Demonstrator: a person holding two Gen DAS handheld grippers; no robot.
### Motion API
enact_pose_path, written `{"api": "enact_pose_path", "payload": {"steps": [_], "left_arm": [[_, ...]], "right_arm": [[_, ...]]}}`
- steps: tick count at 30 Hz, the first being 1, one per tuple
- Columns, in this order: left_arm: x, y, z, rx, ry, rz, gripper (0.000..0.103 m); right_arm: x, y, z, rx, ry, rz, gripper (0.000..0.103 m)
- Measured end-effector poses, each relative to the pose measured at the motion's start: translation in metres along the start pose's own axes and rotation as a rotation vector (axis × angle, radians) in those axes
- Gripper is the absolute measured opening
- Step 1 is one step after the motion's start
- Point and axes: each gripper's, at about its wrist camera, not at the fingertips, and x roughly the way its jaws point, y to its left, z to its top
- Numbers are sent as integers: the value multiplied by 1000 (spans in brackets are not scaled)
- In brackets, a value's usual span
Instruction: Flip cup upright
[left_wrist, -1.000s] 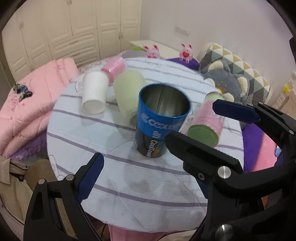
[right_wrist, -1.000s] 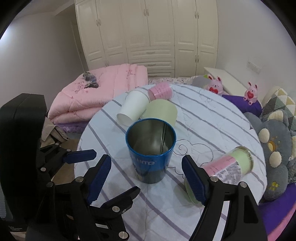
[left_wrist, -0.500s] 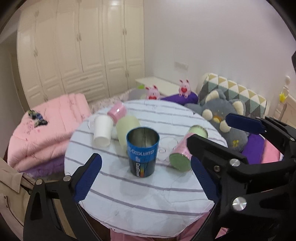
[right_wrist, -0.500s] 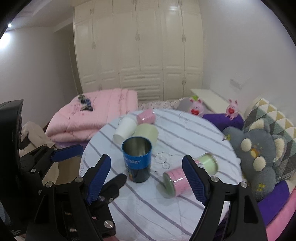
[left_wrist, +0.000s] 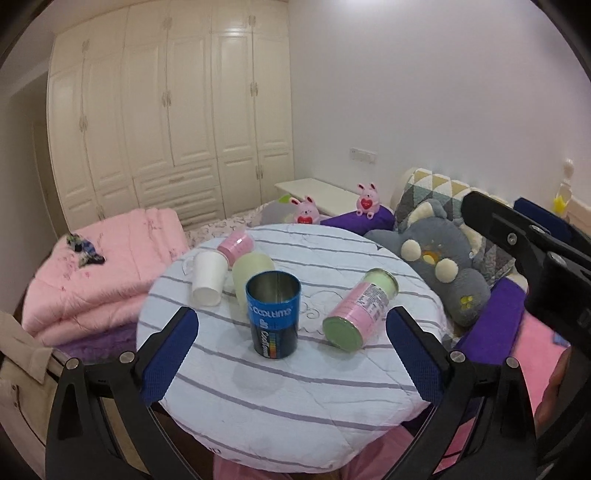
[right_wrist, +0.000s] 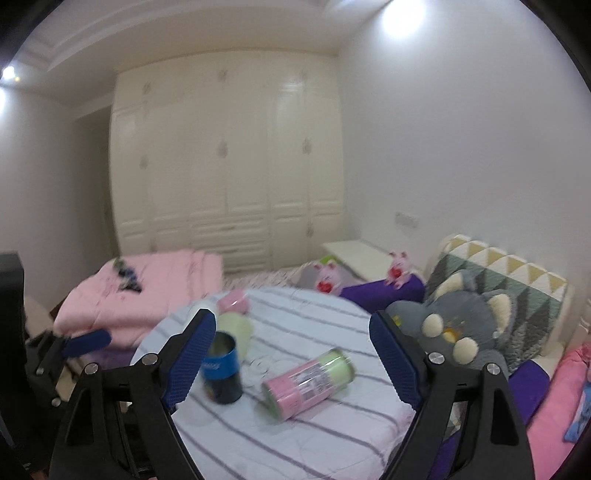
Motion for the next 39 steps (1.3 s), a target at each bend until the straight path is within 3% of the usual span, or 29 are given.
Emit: {"api": "enact_pose_path", "payload": {"steps": [3, 10, 39], "left_arm": [[0, 4, 0, -42, 35, -27, 103], [-6, 9, 2, -64, 40, 6, 103], [14, 11, 18, -74, 47, 25, 103]], "right_arm": [[3, -5, -2, 12, 23, -47, 87], [14, -12, -15, 22, 112, -65, 87], [32, -12, -20, -2, 180, -49, 87]]}}
